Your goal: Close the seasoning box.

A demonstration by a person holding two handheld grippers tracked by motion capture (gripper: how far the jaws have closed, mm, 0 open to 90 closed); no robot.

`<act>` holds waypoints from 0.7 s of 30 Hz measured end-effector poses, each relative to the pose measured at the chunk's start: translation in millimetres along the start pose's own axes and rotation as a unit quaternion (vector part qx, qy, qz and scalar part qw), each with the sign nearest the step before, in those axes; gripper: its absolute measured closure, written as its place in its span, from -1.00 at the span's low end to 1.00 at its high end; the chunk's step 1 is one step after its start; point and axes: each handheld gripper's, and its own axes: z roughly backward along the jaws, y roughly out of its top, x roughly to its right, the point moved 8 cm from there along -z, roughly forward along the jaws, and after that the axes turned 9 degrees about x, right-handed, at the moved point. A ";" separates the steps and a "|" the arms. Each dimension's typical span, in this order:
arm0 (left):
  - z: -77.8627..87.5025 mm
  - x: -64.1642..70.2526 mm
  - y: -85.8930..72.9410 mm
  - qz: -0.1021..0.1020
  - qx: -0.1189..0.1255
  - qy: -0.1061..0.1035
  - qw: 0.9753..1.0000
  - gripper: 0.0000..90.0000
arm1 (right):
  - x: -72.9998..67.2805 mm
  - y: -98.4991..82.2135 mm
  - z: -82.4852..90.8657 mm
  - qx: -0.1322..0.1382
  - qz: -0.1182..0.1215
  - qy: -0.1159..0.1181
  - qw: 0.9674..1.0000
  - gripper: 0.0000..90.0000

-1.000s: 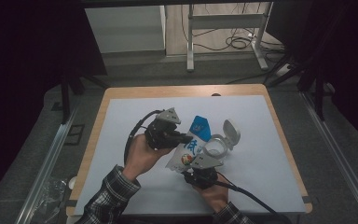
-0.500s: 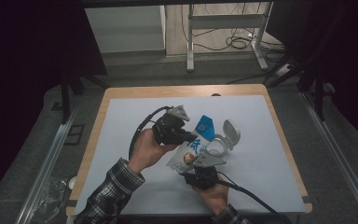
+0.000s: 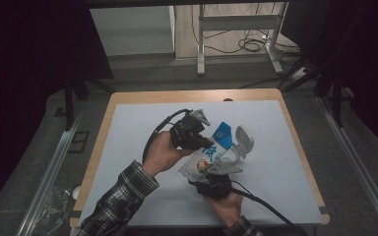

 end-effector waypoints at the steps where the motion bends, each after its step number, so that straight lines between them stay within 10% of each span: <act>1: -0.5 0.2 0.7 -0.001 -0.003 0.001 1.000 1.00 | 0.1 0.1 0.5 -0.001 -0.002 0.001 1.000 0.42; 21: -12.9 2.0 12.8 -0.026 -0.047 0.017 0.998 1.00 | -4.8 4.4 3.0 0.016 -0.059 0.030 0.998 0.42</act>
